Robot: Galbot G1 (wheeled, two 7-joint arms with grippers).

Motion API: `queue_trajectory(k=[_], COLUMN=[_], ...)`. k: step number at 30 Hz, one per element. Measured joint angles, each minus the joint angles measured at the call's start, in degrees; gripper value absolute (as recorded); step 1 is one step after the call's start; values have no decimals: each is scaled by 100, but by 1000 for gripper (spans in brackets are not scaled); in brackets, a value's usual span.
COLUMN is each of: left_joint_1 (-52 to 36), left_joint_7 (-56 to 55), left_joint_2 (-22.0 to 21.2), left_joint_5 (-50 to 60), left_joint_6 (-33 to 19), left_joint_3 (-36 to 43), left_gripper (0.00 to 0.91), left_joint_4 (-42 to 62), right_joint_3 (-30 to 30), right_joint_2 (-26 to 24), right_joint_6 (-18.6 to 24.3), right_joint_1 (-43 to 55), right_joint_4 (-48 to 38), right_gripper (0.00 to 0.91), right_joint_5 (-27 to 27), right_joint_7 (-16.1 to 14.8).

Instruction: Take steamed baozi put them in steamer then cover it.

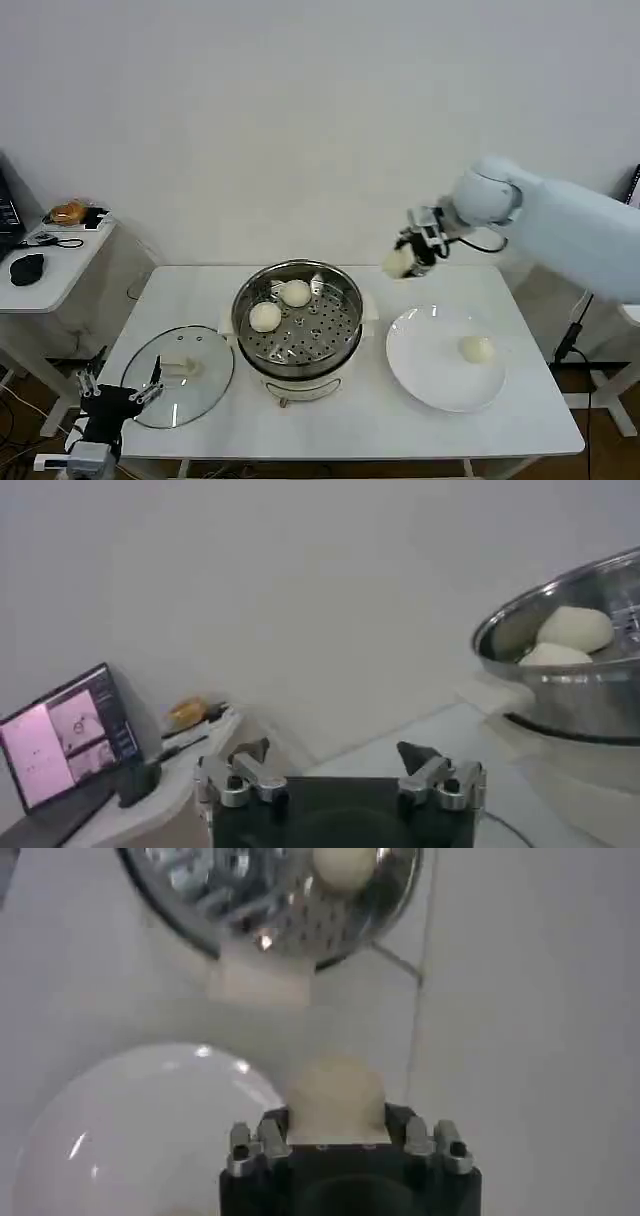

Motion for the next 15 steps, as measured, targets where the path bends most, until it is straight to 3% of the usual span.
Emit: queue_trajectory(k=[15], left_joint_1=[13], left_joint_7=[2], left_joint_2=[-34], left_joint_5=[-79], left_joint_6=[-1], left_joint_3=[-247], left_gripper=[907], left_joint_4=[89], right_joint_3=[-385], right_joint_2=[1817], right_joint_6=[441], right_joint_1=[-219], right_joint_4=[-302], right_gripper=[645], right_joint_5=[-197], right_joint_7=[-183])
